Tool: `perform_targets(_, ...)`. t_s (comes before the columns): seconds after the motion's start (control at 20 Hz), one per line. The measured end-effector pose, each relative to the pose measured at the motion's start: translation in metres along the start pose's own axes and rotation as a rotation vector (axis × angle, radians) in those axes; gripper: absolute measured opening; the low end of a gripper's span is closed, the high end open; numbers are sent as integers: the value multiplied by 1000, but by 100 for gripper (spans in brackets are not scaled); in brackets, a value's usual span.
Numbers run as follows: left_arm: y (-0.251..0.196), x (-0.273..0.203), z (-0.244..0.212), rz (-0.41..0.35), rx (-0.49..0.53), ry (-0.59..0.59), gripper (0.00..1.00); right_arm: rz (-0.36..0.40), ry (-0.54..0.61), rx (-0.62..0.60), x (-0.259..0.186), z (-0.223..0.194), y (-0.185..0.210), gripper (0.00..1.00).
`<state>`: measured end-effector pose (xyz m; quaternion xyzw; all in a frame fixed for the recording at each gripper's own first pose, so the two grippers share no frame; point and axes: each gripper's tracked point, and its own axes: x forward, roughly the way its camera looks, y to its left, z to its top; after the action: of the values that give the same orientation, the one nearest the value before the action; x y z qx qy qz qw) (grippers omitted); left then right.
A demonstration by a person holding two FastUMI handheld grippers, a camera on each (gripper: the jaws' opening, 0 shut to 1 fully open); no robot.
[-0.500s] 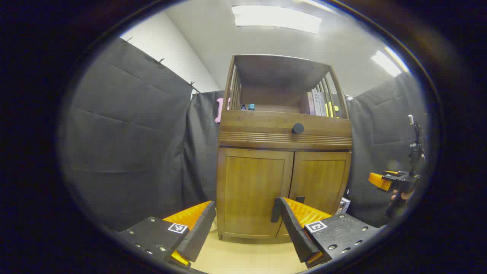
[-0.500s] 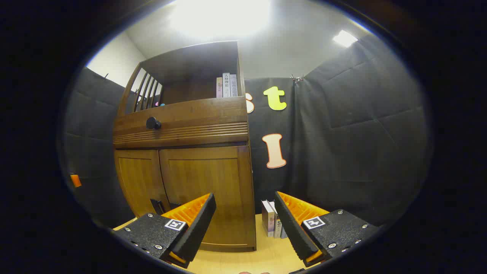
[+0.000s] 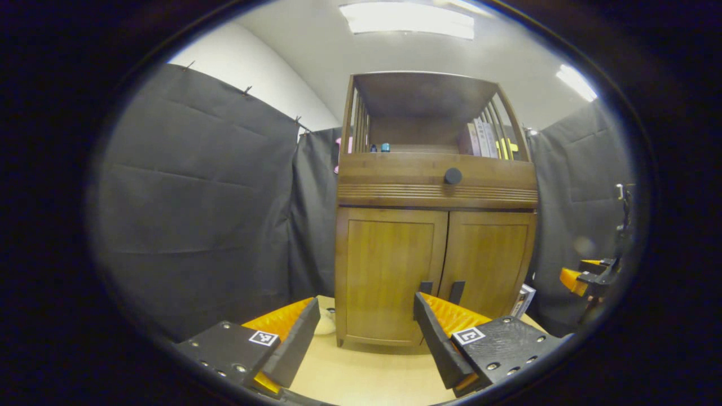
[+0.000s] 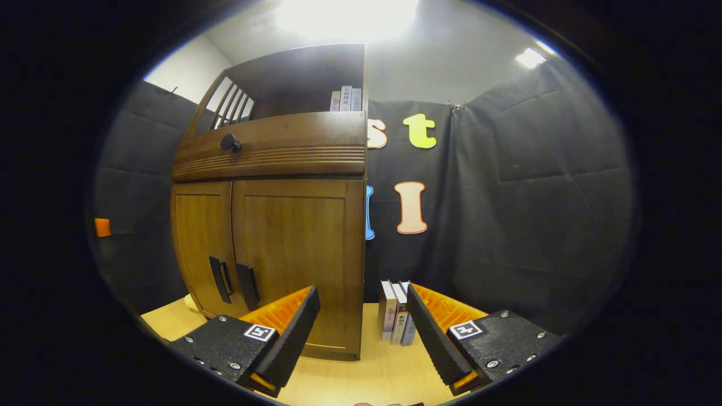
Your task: Open the right door of the double-door shoe cabinet with the right hand, and open the left door with the left hand.
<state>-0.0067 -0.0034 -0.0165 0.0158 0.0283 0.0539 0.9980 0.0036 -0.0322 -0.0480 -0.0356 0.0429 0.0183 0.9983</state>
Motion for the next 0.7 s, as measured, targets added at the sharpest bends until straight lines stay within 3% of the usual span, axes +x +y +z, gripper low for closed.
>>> perform_targets(0.25,6,8,-12,25,-28,23,100,1,33,37,14,-12,2,96)
perform_targets(0.3,10,12,-14,30,-29,23,90,-2,32,40,16,-10,3,96)
perform_targets(0.7,28,48,-22,1,-42,24,90,-34,54,87,24,-9,23,96)
